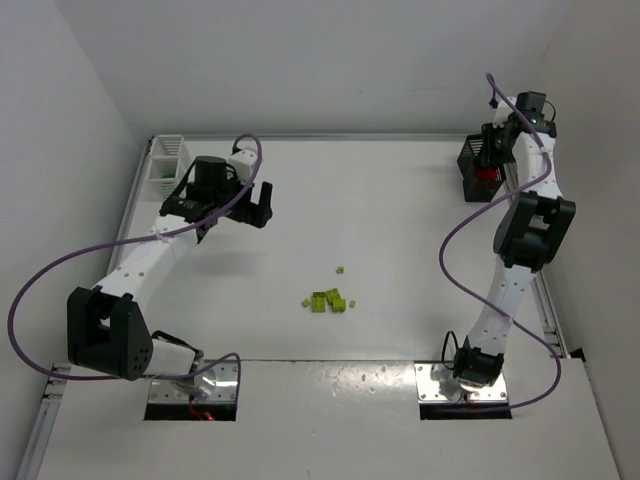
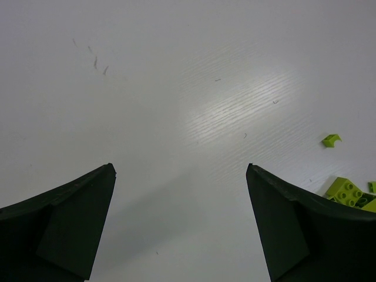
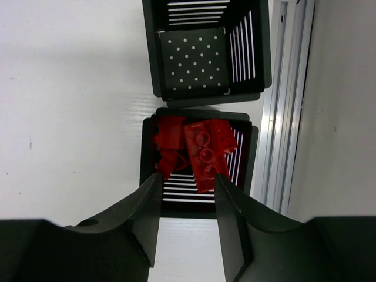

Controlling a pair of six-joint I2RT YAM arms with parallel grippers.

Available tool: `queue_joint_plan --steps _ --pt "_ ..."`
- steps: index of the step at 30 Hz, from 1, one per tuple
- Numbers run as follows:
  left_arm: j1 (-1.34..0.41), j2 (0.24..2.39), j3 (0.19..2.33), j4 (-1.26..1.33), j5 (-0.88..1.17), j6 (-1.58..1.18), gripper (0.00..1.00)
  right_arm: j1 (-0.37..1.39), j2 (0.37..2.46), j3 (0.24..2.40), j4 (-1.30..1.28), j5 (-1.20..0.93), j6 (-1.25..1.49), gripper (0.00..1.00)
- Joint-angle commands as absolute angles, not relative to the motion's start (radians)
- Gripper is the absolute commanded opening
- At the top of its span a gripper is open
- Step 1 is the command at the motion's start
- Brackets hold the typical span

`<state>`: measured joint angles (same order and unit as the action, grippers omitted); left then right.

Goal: Sort the legos into containers by color

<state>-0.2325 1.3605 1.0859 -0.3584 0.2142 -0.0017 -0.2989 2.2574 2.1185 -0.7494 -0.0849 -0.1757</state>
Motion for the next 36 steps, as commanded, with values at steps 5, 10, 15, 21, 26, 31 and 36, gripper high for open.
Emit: queue_joint_plan --steps 5,10,15,21,26,31,36 --pt "-0.244 1.367 1.124 -0.350 0.258 0.021 1.00 -0.302 2.201 2.079 -0.690 -0.103 -0.169 0.42" --pt "-0.264 1.367 1.105 -0.385 0.360 0.095 1.00 -0.302 2.094 1.968 -0.681 -0.195 -0.178 0.42" --pt "-0.389 1.396 1.079 -0.451 0.390 0.208 0.92 -0.284 1.933 1.749 -0.661 -0.346 -0.198 0.42" --pt "-0.407 1.396 1.066 -0.451 0.354 0.192 0.91 -0.212 1.760 1.520 -0.776 -0.555 -0.311 0.38" --pt "-0.327 1.407 1.077 -0.428 0.417 0.133 0.96 -0.031 1.632 1.290 -0.796 -0.609 -0.364 0.37" --pt "-0.285 1.447 1.098 -0.440 0.454 0.121 0.98 0.237 1.583 1.143 -0.761 -0.595 -0.373 0.38" --pt "-0.243 1.437 1.098 -0.440 0.465 0.112 1.00 0.388 1.606 1.131 -0.758 -0.571 -0.402 0.79"
